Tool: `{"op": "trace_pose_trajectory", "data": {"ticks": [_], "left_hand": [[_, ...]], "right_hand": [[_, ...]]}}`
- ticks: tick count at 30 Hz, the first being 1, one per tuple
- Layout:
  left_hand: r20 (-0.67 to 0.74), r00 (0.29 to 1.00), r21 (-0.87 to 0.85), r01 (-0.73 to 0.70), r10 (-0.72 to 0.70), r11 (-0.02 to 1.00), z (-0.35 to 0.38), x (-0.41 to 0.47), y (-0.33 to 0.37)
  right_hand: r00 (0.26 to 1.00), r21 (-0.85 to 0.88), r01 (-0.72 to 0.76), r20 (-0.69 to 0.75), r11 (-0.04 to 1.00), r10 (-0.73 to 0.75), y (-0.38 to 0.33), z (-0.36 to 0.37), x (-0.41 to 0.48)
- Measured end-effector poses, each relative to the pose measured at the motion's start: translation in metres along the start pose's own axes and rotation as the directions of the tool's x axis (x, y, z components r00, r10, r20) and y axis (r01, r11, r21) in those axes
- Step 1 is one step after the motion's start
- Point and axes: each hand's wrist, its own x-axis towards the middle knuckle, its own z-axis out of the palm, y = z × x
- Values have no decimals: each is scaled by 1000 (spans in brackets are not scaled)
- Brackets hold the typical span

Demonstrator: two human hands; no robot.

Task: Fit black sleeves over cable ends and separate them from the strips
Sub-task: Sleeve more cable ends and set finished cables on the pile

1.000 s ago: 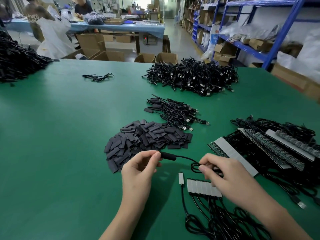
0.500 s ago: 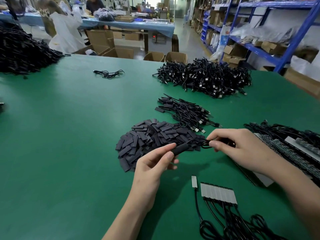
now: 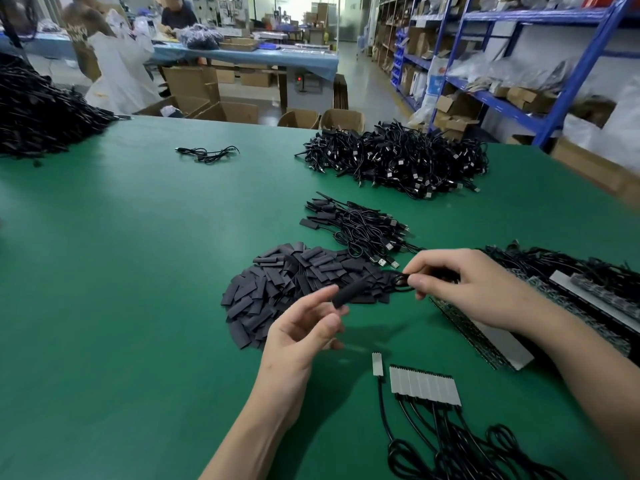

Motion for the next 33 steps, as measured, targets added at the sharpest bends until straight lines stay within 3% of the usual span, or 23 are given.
{"op": "trace_pose_trajectory", "data": {"ticks": [5, 9, 11, 14, 16, 18, 21, 24, 28, 33], "left_hand": [[-119, 993, 119, 36, -22, 992, 0, 1, -1], [-21, 997, 452, -58, 75, 890, 1, 0, -6], [73, 990, 642, -142, 125, 753, 2, -2, -11], [254, 962, 888, -273, 101, 371, 4, -6, -19], [333, 941, 925, -337, 56, 173, 5, -8, -24], [376, 927, 923, -375, 10, 83, 7, -8, -29], [410, 912, 908, -409, 10, 94, 6, -7, -31], [412, 910, 894, -415, 50, 170, 6, -7, -28], [382, 893, 840, -443, 239, 313, 11, -8, -21], [357, 841, 754, -517, 407, 406, 17, -11, -17]], "right_hand": [[986, -44, -19, -165, 999, 12, 5, -14, 46], [932, -107, -10, -361, 994, -29, 3, -27, 109], [932, -167, -76, -363, 983, 10, -1, -32, 140], [957, -270, -169, -276, 948, 92, -7, -24, 159], [971, -240, -109, -235, 965, 51, -10, -7, 149], [977, -190, -61, -211, 980, 20, -10, 16, 122], [983, -64, -56, -178, 996, 44, -3, 50, 68], [986, 83, -129, -96, 988, 137, 5, 71, 16], [983, 282, -182, 43, 942, 177, -2, 72, -33], [963, 633, -270, 179, 726, 203, -25, 78, -60]]}}
